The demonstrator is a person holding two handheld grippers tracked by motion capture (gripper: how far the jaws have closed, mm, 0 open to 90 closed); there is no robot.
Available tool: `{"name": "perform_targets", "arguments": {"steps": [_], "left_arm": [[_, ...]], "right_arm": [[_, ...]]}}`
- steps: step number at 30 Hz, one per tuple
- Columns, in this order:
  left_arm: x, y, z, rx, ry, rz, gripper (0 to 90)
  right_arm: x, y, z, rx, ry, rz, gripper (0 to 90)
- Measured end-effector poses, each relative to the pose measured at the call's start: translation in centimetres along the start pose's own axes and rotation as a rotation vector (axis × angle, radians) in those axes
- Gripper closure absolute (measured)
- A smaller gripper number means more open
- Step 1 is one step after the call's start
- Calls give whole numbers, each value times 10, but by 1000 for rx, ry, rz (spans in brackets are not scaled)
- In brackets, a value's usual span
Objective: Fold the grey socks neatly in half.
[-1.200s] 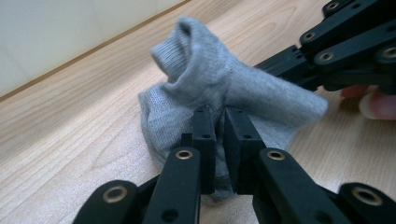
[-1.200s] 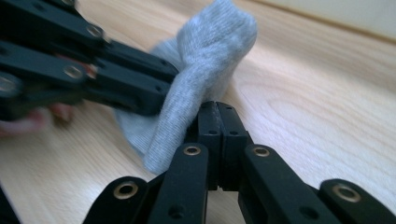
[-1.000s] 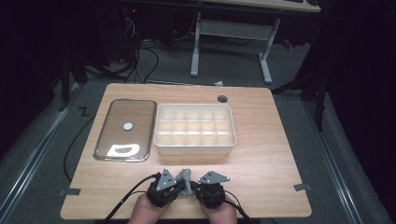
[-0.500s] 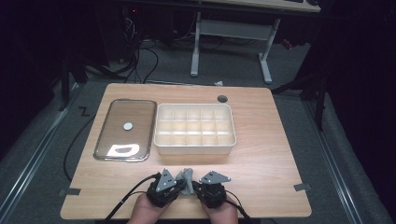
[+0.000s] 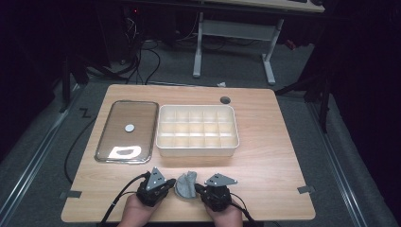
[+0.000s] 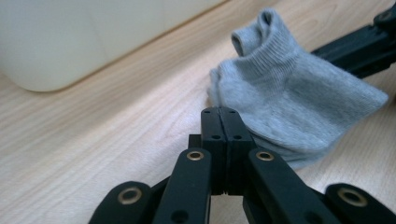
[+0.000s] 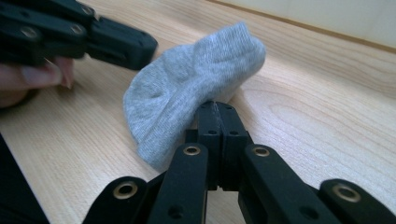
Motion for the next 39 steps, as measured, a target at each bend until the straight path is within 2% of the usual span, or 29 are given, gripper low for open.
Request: {"name": "perform_targets", "arguments": {"steps": [2, 17, 25, 30, 39], "left_arm": [[-3, 4, -1, 0, -12, -23, 887], [-6, 17, 3, -19, -5, -39, 878], [-7, 24, 10, -32, 12, -45, 880], [-7, 25, 8, -36, 6, -53, 872], [-11, 31, 12, -43, 9, -65, 873]], "right_arm": [[1, -1, 1, 1, 0, 0, 900], [4, 2, 4, -12, 12, 5, 900], [3, -4, 8, 5, 21, 12, 900], [9, -4, 15, -7, 58, 22, 900], [9, -10, 12, 5, 50, 34, 900]]}}
Point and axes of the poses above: each handheld gripper's, and its own axes: x roughly backward along the jaws, z roughly out of its top, y roughly to its right, the point moved 9 cm from there along -x, roughly forward along the jaws, and after that the axes turned 14 degrees about -x, right-handed, at the moved point
